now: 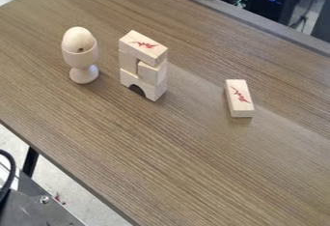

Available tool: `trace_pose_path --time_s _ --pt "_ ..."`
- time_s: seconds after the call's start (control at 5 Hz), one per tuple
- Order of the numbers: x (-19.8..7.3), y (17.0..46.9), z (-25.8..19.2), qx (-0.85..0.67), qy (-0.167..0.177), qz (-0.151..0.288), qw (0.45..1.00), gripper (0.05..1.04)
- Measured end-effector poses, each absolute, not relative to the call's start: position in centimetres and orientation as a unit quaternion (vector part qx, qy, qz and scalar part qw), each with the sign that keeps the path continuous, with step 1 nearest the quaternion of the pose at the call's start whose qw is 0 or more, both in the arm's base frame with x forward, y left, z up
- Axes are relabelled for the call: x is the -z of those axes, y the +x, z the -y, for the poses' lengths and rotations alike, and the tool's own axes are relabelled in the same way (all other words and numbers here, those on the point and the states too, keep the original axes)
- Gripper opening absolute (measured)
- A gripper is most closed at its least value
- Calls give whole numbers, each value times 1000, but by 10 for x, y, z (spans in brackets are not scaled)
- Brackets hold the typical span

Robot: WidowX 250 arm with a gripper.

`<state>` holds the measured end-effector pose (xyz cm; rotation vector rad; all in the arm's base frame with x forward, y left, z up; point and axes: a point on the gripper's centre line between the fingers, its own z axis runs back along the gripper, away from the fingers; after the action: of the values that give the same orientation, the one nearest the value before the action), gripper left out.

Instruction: Put the left bottom the right

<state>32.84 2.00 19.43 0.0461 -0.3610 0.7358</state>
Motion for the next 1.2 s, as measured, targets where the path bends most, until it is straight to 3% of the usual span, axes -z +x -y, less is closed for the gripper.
trace_pose_path --time_s 1.2 --pt "-129 301 -63 -481 67 98 869 999"
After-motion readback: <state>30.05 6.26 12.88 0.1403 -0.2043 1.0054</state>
